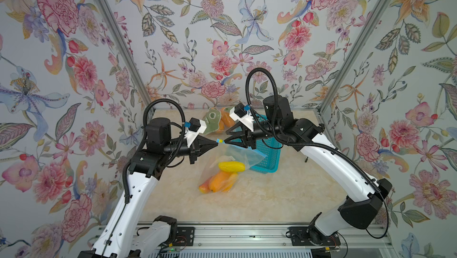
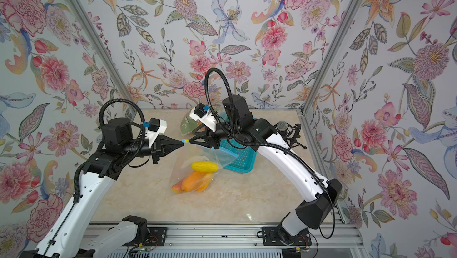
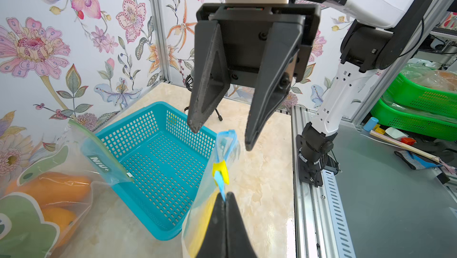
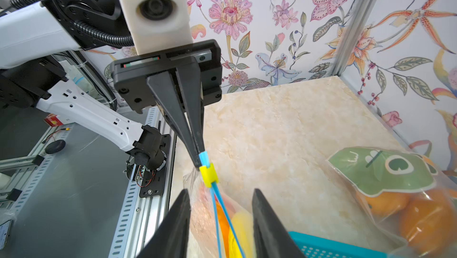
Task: Place the mango in a zip-top bag and seal the zipper
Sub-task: Zip the zipper on the zipper food storage bag.
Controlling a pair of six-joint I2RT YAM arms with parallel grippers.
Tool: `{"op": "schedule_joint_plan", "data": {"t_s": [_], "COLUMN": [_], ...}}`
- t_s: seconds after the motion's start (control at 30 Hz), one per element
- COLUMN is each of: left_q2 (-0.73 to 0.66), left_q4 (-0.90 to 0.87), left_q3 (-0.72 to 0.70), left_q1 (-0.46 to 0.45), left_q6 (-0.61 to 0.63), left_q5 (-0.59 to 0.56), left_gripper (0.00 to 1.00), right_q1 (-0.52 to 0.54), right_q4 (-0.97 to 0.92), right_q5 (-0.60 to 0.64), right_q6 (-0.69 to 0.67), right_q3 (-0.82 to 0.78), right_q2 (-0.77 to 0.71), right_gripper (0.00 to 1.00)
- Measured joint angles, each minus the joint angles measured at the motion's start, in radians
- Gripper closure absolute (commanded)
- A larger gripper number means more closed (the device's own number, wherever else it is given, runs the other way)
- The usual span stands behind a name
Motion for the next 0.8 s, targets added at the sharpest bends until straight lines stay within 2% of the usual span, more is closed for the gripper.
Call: {"op": "schedule_joint_plan", "data": {"t_s": [0.23, 0.5, 0.7, 0.8], "left_q2": [0.0, -0.013, -0.033, -0.035], "left_q4": [-0.002, -0.021, -0.023, -0.024], "left_q3": [0.002, 0.005, 0.005, 0.005], "left_q1": [-0.002, -0.003, -0.003, -0.003], "left_q6": [0.018, 0.036, 0.038, 0.044], "left_q5": [0.001, -0.003, -0.023, -0.034], "left_gripper": [1.0, 1.0, 1.0, 1.0], "right_q1": [0.007, 0.011, 0.015, 0.015], "right_q4": [0.019, 0.019, 0.023, 0.023], "right_q5": [-0.074, -0.122, -0.148, -0.152], "right_q6": [0.031, 0.048, 0.047, 0.049], "right_q3": [0.013, 0.016, 0.02, 0.02], "right_q2": [0.05, 0.082, 0.081, 0.08], "right_gripper": [0.61, 0.75, 0.91, 0.92]}}
